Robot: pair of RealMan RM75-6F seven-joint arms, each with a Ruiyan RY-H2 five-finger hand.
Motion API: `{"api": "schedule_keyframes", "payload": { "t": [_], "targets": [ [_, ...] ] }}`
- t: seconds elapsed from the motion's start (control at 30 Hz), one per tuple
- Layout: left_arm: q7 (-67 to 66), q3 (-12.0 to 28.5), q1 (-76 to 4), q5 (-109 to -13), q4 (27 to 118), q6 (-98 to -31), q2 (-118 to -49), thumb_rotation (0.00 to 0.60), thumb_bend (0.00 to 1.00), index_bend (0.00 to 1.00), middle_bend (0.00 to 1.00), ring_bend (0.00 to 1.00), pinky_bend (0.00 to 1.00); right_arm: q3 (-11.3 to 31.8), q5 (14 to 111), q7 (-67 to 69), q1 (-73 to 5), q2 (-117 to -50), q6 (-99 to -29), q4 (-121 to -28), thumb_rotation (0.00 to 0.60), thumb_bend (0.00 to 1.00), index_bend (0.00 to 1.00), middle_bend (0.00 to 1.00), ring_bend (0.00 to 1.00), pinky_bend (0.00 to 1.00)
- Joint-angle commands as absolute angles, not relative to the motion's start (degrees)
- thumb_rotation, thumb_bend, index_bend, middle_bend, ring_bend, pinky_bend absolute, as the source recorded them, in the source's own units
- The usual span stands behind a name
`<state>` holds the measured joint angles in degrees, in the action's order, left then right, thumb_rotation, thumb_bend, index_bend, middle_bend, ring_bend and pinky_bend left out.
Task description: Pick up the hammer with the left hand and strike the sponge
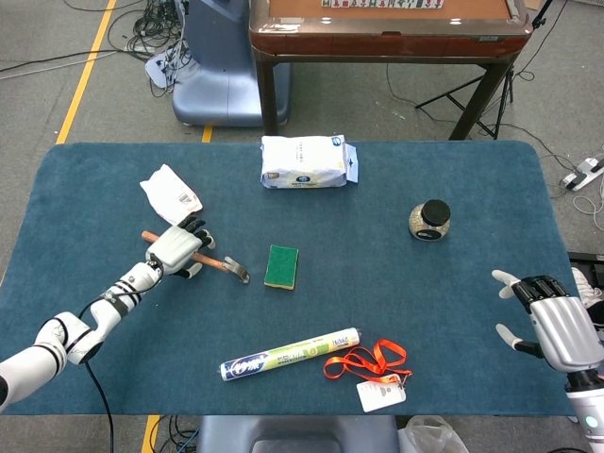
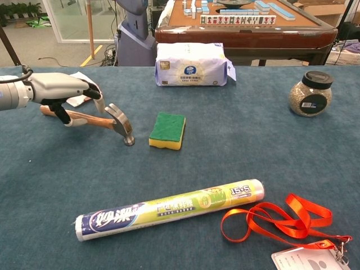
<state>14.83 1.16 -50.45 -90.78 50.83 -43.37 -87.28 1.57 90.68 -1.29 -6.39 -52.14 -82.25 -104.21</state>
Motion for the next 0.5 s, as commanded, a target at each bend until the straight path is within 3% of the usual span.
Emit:
{"api": "schedule_keyframes", "payload": {
  "t": [0.03, 0.5],
  "targets": [
    [14.8, 0.9, -50.6, -90.6, 50.9, -43.2, -87.5, 0.6, 0.36, 0.32, 0.27, 0.09, 0.04, 1.6, 90.6, -1.2, -6.4, -52.1, -82.3, -104.1, 0.6, 0.22, 0.21, 0.41, 0.28, 0.26],
    [15.7, 0.6, -51.6, -88.9, 50.6, -41.8, -88.2, 0.6, 0.36, 0.34, 0.29, 0.12, 0.04, 1.6, 90.2, -0.6, -6.3, -52.4, -82.1, -103.2, 0.6, 0.22, 0.21, 0.41, 0.28, 0.26]
  ]
}}
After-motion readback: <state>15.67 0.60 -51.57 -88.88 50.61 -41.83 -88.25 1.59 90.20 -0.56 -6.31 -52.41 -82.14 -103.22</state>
